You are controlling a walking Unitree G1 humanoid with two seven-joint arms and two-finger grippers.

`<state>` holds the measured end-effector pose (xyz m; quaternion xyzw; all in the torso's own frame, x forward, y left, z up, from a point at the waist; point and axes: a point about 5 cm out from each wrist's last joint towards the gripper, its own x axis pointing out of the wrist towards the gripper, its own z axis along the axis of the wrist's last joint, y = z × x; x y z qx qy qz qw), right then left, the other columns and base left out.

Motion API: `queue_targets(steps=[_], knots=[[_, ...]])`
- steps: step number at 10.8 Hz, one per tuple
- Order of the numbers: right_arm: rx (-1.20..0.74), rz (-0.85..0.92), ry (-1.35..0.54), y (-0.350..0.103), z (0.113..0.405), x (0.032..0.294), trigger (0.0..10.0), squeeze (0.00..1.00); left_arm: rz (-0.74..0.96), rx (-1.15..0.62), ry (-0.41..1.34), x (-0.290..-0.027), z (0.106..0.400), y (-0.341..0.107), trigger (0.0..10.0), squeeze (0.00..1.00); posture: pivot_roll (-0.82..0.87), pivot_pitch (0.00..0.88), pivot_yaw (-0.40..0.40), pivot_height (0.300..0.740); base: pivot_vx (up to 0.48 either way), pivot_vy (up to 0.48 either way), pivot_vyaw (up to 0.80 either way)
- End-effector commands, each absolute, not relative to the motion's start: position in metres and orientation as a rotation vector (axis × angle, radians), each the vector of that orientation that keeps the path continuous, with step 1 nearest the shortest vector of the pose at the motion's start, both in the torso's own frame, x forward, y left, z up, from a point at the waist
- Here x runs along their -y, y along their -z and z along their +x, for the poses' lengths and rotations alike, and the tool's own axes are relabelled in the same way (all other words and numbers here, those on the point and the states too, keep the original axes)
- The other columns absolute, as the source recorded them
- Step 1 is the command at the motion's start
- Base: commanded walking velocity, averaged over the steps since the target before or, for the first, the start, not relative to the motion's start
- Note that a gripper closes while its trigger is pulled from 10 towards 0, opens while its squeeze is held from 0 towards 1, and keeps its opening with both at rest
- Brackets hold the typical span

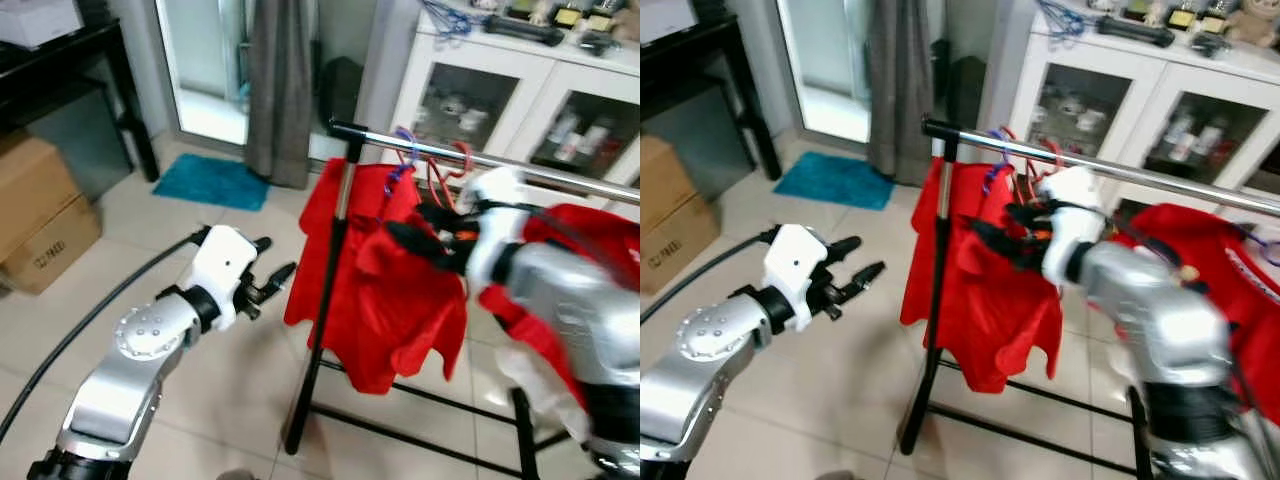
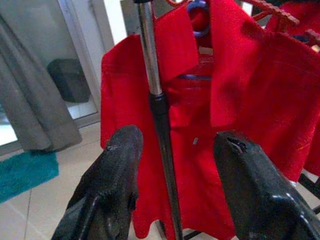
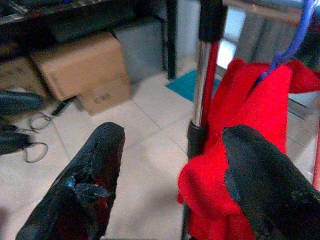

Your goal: Hang hanger

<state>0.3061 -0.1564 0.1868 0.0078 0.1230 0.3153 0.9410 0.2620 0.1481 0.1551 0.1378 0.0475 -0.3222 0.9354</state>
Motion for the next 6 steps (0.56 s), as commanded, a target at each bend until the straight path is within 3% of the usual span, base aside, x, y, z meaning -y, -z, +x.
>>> queue_targets(steps=[1, 3, 5, 6], knots=[[-0.256, -0.043, -0.537, -0.184, 0.316, 0.160, 10.0, 1.00, 0.297, -0.082, 0.674, -0.145, 0.261, -0.159, 10.0, 1.00, 0.17, 0.000, -0.083, 0.740, 0.000, 0.000, 0.00], [-0.245, -0.044, -0.472, -0.187, 0.326, 0.157, 10.0, 1.00, 0.317, -0.074, 0.669, -0.145, 0.260, -0.159, 10.0, 1.00, 0.18, 0.000, -0.093, 0.740, 0.000, 0.000, 0.00], [-0.200, -0.011, -0.559, -0.198, 0.321, 0.149, 10.0, 1.00, 0.317, -0.075, 0.683, -0.144, 0.258, -0.158, 10.0, 1.00, 0.18, 0.000, -0.094, 0.740, 0.000, 0.000, 0.00], [-0.229, -0.074, -0.560, -0.191, 0.321, 0.149, 10.0, 0.98, 0.330, -0.064, 0.690, -0.142, 0.260, -0.158, 10.0, 0.63, 0.17, 0.000, -0.090, 0.740, 0.000, 0.000, 0.00]])
